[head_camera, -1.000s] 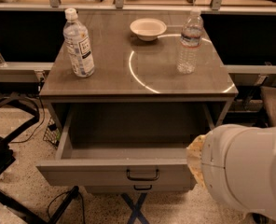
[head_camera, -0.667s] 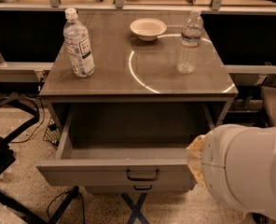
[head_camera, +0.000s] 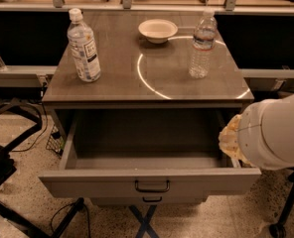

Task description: Open top drawer

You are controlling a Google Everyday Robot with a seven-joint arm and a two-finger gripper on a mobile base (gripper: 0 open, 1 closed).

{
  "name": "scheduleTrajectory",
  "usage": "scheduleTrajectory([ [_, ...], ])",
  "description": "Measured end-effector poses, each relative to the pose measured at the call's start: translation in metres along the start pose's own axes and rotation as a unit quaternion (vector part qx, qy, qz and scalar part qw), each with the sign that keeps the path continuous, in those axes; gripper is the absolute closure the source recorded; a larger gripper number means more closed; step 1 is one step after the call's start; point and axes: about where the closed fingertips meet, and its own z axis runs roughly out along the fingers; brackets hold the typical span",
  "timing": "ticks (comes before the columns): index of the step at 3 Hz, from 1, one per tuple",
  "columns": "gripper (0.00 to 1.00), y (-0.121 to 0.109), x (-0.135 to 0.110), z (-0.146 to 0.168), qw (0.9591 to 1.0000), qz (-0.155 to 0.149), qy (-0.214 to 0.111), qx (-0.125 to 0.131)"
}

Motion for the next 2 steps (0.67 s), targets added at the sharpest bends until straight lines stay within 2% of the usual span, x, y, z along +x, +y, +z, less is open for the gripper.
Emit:
scheduleTrajectory([
  [1, 1.00, -0.029, 0.043, 0.039, 0.9986, 0.047, -0.007, -0.021],
  [2, 1.00, -0.033, 0.055, 0.062, 0.9972, 0.062, -0.016, -0.037],
])
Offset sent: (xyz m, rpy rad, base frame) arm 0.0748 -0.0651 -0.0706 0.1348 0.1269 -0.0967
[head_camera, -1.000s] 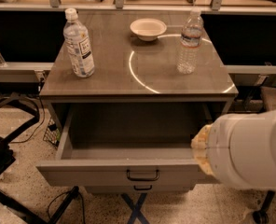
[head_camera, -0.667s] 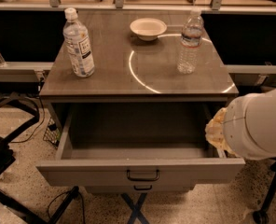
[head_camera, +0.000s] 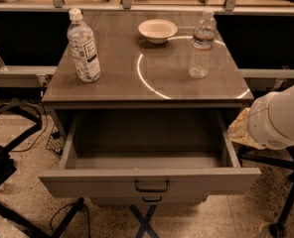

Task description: Open top drawer

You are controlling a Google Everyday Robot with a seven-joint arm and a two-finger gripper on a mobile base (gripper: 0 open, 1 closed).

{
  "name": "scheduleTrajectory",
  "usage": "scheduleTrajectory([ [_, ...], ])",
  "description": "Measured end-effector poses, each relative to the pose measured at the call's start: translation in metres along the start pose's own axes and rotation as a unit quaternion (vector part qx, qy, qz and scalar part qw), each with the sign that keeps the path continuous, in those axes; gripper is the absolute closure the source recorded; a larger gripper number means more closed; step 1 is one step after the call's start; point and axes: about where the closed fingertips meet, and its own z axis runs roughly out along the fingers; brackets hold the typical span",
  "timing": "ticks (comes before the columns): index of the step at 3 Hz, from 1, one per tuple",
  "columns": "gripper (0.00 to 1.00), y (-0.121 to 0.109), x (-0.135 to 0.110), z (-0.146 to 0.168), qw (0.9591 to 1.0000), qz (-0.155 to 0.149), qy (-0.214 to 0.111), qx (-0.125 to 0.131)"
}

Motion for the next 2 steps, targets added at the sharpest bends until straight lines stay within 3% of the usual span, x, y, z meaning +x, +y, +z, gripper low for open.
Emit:
scheduleTrajectory([
  [2, 1.00, -0.002, 0.026, 0.070, 0.9977, -0.001, 0.019, -0.066],
])
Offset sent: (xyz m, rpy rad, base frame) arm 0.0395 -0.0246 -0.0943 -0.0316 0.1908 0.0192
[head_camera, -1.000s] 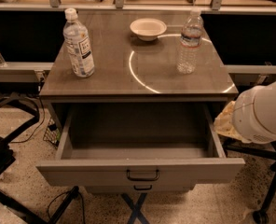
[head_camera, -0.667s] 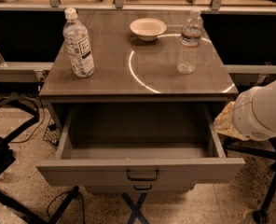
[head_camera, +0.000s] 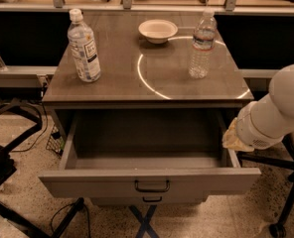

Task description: Open top drawer

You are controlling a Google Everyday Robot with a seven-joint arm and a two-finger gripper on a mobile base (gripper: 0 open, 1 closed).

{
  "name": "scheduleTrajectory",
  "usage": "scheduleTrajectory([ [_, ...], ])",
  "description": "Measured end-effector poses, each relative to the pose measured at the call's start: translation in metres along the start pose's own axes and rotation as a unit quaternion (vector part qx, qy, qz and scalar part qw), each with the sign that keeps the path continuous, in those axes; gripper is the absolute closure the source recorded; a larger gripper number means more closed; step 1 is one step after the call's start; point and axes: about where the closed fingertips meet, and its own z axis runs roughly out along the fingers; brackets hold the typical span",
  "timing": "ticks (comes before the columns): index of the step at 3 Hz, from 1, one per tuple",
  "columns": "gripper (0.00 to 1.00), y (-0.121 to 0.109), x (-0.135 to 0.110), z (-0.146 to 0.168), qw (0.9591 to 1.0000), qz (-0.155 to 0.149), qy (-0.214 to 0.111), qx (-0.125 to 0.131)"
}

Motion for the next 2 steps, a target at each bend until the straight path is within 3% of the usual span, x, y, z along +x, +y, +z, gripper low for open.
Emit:
scheduleTrajectory([
  [2, 1.00, 0.004, 0.014, 0.056, 0.9983, -0.013, 0.017, -0.054],
])
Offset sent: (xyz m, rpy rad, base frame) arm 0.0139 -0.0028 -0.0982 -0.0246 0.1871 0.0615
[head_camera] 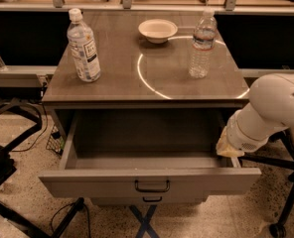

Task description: Open top drawer

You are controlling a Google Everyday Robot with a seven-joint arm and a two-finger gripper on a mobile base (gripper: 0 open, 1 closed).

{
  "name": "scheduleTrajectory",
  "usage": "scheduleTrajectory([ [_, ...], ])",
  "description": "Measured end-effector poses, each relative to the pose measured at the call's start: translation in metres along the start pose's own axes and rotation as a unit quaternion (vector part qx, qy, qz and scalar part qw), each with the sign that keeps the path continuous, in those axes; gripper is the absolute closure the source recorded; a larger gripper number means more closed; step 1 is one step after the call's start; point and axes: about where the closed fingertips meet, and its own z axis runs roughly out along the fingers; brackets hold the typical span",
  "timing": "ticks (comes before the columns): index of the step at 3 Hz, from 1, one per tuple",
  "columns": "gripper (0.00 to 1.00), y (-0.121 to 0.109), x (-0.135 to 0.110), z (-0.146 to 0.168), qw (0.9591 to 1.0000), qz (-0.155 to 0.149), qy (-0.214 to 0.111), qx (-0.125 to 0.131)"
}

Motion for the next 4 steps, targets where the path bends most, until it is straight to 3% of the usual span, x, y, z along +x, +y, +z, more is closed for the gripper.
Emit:
scheduleTrajectory([
  [1, 1.00, 0.009, -0.006, 0.036, 0.9995, -0.010, -0.010, -0.028],
  [2, 1.00, 0.010, -0.014, 0.053, 0.9989, -0.020, -0.017, -0.039],
  [3, 1.00, 0.032, -0.002, 0.046, 0.9975, -0.032, 0.009, -0.063],
  [4, 1.00, 0.065, 0.012, 0.016, 0.9957, -0.039, 0.037, -0.076],
])
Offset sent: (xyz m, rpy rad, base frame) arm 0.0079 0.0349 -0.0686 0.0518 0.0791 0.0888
